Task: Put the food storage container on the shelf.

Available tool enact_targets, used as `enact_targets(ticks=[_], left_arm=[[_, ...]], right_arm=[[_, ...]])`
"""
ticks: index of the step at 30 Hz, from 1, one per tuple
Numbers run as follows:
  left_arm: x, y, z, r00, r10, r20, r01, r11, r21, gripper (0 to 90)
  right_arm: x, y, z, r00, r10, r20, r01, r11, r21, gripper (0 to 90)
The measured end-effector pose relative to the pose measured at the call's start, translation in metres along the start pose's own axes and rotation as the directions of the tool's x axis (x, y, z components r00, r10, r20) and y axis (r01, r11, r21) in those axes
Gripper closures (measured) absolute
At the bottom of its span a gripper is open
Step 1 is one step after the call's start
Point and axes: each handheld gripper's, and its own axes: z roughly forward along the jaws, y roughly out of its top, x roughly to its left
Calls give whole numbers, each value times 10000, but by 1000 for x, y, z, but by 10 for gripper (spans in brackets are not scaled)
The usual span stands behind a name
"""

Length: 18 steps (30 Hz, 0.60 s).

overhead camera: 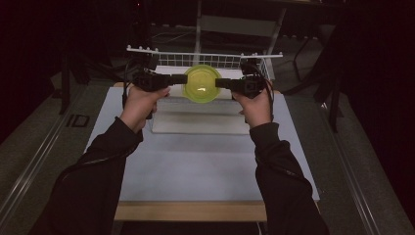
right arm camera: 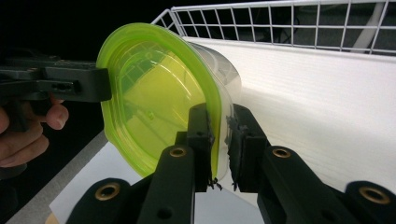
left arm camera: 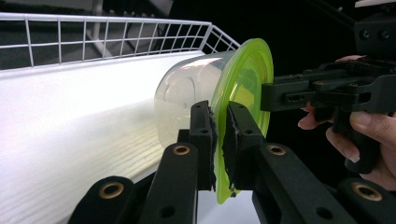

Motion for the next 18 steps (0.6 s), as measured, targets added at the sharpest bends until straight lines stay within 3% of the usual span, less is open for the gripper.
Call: enact_targets(ticks=[7, 14, 18], left_arm=[[14, 8, 13, 9986, -518, 61, 515, 9979, 396, 829], [25, 6, 27, 9940, -1075, 195, 1059, 9920, 682, 828], [27, 8, 30, 9925, -1195, 257, 1174, 9905, 714, 827]], right_arm=[[-10, 6, 9, 9993, 351, 98, -353, 9992, 212, 797], [-20, 8, 18, 9961, 784, 401, -810, 9944, 686, 796], [-24, 9, 19, 9943, 951, 478, -986, 9920, 787, 796]])
